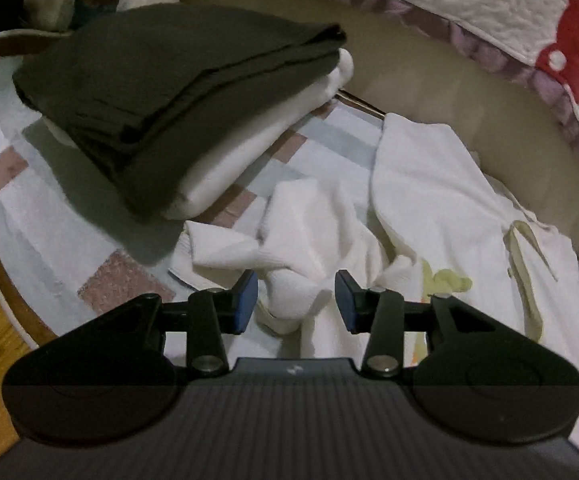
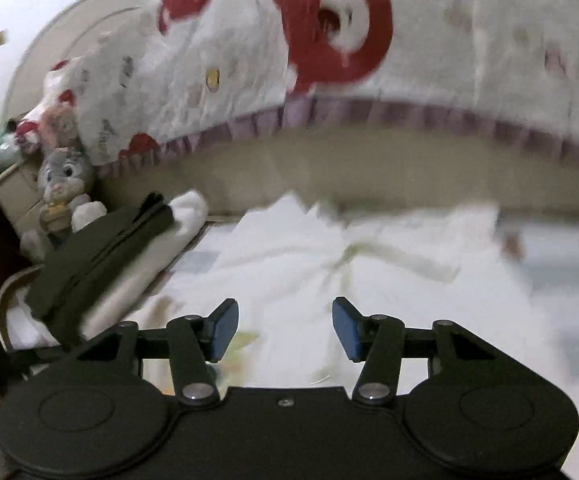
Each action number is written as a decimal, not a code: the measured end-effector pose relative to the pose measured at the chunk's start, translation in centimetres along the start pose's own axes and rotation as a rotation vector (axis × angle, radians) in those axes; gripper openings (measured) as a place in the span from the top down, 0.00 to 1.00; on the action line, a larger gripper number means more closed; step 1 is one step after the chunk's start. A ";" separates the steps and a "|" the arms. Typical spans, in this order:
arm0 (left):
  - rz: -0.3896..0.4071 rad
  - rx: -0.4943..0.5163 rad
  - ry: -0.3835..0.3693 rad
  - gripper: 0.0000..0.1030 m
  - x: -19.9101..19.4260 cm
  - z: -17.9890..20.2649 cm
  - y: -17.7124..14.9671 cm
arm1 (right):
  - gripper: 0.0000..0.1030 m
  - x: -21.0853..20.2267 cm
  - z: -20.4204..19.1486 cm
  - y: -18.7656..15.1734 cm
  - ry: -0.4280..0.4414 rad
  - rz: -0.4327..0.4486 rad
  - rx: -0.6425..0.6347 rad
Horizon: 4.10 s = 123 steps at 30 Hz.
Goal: Fold clothes
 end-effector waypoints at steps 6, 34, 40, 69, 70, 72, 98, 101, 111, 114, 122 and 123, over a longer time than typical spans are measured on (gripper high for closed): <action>-0.050 0.161 0.032 0.50 1.4 1.8 -1.4 | 0.73 3.7 -7.2 -8.4 0.082 -0.120 -0.239; 0.313 0.143 0.141 0.95 -6.3 -2.9 4.6 | 0.65 4.8 -11.9 -13.7 0.219 -0.221 -0.479; 0.254 0.141 -0.176 0.96 -7.4 1.3 3.3 | 0.62 4.4 -11.9 -13.2 0.201 -0.185 -0.530; 0.083 0.196 -0.430 0.75 -4.1 6.2 0.2 | 0.88 9.7 -11.8 -5.6 0.264 -0.053 -0.285; 0.123 0.195 -0.413 0.74 -4.6 5.8 0.7 | 0.89 9.6 -10.5 -4.7 0.266 -0.040 -0.198; 0.164 0.210 -0.369 0.73 -5.0 5.3 1.3 | 0.89 9.6 -7.5 -4.0 0.230 -0.031 -0.080; -0.023 0.933 -0.132 0.45 6.3 16.1 -8.7 | 0.88 6.1 3.4 -5.3 0.238 0.011 0.353; 0.010 0.910 -0.127 0.50 7.1 16.5 -8.0 | 0.88 5.7 3.0 -5.6 0.262 0.010 0.317; 0.244 0.721 0.010 0.97 1.9 12.3 0.8 | 0.72 6.4 1.2 -8.4 0.163 -0.102 0.129; 0.358 0.495 0.065 0.97 -2.9 6.7 5.4 | 0.72 6.9 0.7 -9.7 0.110 -0.155 0.067; 0.475 -0.169 0.140 0.97 -10.6 -9.5 8.0 | 0.54 6.7 -4.3 -14.4 0.182 -0.267 -0.223; 0.453 -0.224 0.164 0.97 -10.3 -10.8 7.2 | 0.54 6.8 -4.8 -15.4 0.183 -0.284 -0.271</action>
Point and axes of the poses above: each gripper's, at about its wrist camera, not at the fingertips, and x roughly the way its jaws point, z to its right, y to its top, the point moved 9 cm from there along x, roughly the way its jaws point, and after that the axes turned 7 degrees about -y, right-handed, at the moved point
